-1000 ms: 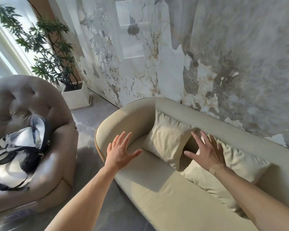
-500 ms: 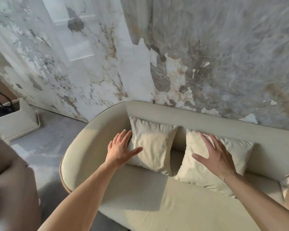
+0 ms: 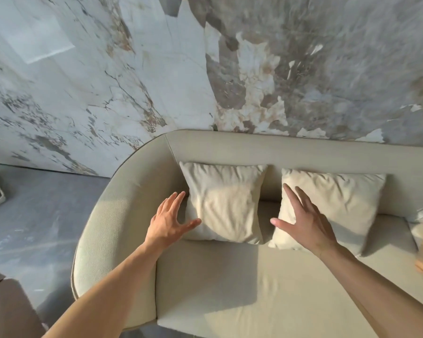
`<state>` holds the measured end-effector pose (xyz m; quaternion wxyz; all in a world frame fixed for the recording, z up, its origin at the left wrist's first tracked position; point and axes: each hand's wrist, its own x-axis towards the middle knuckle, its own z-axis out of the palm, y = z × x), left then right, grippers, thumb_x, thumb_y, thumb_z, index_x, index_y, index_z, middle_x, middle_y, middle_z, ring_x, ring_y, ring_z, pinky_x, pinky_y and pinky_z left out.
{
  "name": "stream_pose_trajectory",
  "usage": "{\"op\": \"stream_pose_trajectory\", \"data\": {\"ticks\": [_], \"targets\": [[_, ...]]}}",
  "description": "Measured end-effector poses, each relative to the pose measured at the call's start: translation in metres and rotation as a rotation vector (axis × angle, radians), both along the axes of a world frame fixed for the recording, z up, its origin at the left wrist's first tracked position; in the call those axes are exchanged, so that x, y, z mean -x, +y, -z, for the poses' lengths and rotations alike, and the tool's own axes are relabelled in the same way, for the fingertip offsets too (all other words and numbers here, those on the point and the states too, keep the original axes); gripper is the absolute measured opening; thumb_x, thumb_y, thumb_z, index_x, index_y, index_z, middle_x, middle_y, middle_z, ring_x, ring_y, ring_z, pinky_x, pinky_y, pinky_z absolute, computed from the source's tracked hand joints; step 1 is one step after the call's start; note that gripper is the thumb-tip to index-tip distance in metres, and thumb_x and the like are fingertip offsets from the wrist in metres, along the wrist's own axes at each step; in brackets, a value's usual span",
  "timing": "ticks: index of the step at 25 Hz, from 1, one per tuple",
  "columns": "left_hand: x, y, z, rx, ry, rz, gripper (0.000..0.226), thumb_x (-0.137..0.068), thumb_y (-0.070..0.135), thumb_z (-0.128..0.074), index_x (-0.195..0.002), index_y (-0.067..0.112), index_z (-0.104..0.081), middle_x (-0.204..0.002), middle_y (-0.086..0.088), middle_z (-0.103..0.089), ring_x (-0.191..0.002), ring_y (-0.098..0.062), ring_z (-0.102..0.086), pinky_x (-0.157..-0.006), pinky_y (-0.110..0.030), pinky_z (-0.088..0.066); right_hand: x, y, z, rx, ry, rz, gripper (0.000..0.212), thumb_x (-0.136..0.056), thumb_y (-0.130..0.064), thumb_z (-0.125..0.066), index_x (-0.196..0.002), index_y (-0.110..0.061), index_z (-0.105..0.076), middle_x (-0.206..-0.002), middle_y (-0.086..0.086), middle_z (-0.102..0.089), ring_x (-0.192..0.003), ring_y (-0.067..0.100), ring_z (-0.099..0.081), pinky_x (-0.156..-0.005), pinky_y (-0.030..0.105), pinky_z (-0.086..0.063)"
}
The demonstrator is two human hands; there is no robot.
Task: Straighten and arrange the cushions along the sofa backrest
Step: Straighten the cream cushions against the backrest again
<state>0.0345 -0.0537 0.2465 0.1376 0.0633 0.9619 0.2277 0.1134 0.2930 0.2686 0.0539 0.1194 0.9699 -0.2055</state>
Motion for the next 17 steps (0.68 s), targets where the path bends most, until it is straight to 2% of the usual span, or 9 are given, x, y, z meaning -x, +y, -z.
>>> {"op": "stream_pose_trajectory", "data": {"ticks": [4,8,11,13,15,17], "targets": [[0.023,-0.006,0.062,0.102,-0.019,-0.004,0.107,-0.069,0.086,-0.05,-0.157,0.039,-0.011,-0.166,0.008,-0.013,-0.152,-0.016,-0.011,-0.117,-0.046,-0.025,0.035,-0.002,0.064,-0.112,-0.041,-0.065,0.098,-0.078,-0.07,-0.056,-0.154,-0.039,-0.002,-0.163,0.001,-0.014,-0.143,0.023,-0.03,-0.103,0.041,-0.039],[0.057,0.001,0.16,0.198,-0.074,-0.007,0.112,-0.068,0.083,-0.058,-0.158,0.038,-0.007,-0.166,0.006,-0.013,-0.152,-0.017,-0.012,-0.119,-0.044,-0.022,0.077,-0.005,0.167,-0.135,-0.139,-0.098,0.106,-0.075,-0.073,-0.057,-0.154,-0.035,0.003,-0.163,0.003,-0.012,-0.145,0.026,-0.025,-0.109,0.044,-0.035],[0.091,0.009,0.233,0.142,-0.183,-0.103,0.122,-0.064,0.081,-0.066,-0.158,0.037,0.0,-0.166,0.002,-0.013,-0.151,-0.023,-0.016,-0.118,-0.049,-0.025,0.108,-0.015,0.243,-0.034,-0.199,-0.046,0.114,-0.073,-0.07,-0.064,-0.155,-0.03,0.005,-0.163,0.008,-0.012,-0.143,0.033,-0.029,-0.107,0.044,-0.032],[0.112,0.013,0.272,0.029,-0.241,-0.171,0.131,-0.06,0.075,-0.074,-0.156,0.04,0.007,-0.165,0.0,-0.015,-0.148,-0.028,-0.026,-0.115,-0.05,-0.031,0.124,-0.022,0.286,0.084,-0.199,0.019,0.125,-0.068,-0.066,-0.071,-0.153,-0.029,0.013,-0.162,0.011,-0.013,-0.141,0.035,-0.033,-0.107,0.044,-0.035],[0.125,0.017,0.299,-0.069,-0.271,-0.186,0.138,-0.056,0.067,-0.082,-0.152,0.046,0.015,-0.163,-0.004,-0.021,-0.14,-0.029,-0.04,-0.111,-0.045,-0.038,0.133,-0.027,0.318,0.291,-0.131,0.134,0.139,-0.063,-0.055,-0.082,-0.15,-0.027,0.022,-0.164,0.009,-0.006,-0.146,0.028,-0.026,-0.111,0.041,-0.03],[0.134,0.02,0.311,-0.126,-0.263,-0.171,0.144,-0.052,0.063,-0.086,-0.148,0.051,0.021,-0.159,-0.006,-0.026,-0.133,-0.029,-0.049,-0.107,-0.043,-0.042,0.14,-0.03,0.334,0.355,-0.066,0.199,0.148,-0.057,-0.048,-0.088,-0.149,-0.029,0.026,-0.164,0.004,-0.002,-0.147,0.023,-0.023,-0.111,0.041,-0.031]]}}
